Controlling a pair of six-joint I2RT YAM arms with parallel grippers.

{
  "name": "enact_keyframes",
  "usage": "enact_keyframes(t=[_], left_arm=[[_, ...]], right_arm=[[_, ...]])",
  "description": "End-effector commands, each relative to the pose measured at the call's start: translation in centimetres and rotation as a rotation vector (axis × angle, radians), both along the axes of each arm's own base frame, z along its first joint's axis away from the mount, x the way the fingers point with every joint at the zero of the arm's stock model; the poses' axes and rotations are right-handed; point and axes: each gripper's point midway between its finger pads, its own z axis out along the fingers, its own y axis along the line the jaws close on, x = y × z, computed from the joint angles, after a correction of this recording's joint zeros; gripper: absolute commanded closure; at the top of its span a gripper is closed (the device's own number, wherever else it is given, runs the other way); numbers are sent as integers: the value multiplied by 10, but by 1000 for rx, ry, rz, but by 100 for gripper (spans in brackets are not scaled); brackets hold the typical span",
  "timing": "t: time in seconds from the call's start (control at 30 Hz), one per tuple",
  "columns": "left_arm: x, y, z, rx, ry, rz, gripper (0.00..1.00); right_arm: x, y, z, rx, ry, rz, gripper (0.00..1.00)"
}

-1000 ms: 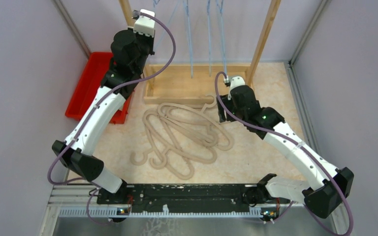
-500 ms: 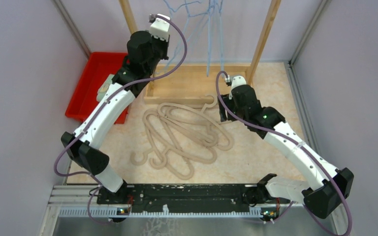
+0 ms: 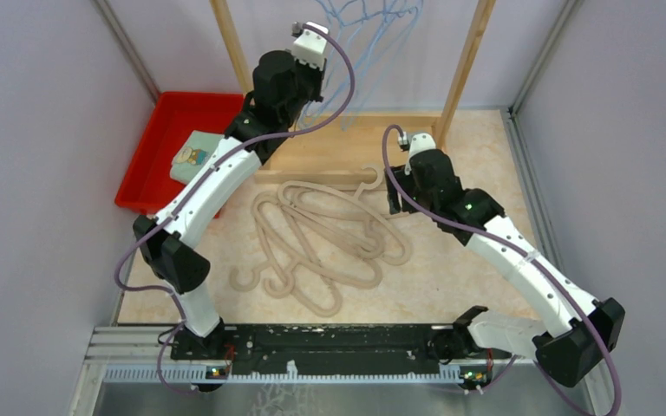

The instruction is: Organize the hangers

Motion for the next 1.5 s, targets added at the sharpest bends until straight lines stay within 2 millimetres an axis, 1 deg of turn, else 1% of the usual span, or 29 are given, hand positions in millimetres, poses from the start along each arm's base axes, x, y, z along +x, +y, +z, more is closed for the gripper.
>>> enact_keyframes(t=[0.0,0.17,0.3,0.43,0.57,0.63,0.73,0.87,0.93,1.03,1.1,1.23,1.33,1.43,1.47], left_arm=[[-5,-48,-37,55,92,-130,100],[-10,-82,-38,66,85,-193,100],[-15,-99,-42,54,92,-226,100],[-21,-122,-48,44,101,-287,100],[-29,-151,-57,45,104,-363,100],[-31,-163,-63,37,109,-387,100],[-32,-180,-64,18,106,-420,100],[-39,-202,-63,-18,101,-477,100],[-45,-212,-67,-27,109,-504,100],[-57,-226,-73,-33,124,-554,100],[-66,-234,-77,-35,133,-589,100],[-81,-250,-83,-48,150,-651,100],[-87,-258,-88,-52,161,-682,100],[-85,-255,-88,-45,160,-667,100],[-85,-254,-86,-41,153,-660,100]], right_arm=[[4,-9,33,38,-102,-33,32],[1,-24,46,50,-151,-102,32],[1,-36,60,57,-197,-155,29],[1,-42,72,56,-222,-182,28],[1,-47,84,67,-249,-208,26],[0,-49,90,77,-260,-219,24],[-2,-53,99,86,-276,-235,23],[-4,-59,107,88,-290,-258,16],[-5,-61,109,87,-295,-264,13],[-6,-61,111,85,-293,-267,10],[-6,-61,111,85,-291,-268,5],[-4,-59,113,89,-291,-262,3],[-1,-57,116,88,-296,-253,2],[0,-56,119,79,-300,-246,1],[0,-56,120,78,-301,-244,1]])
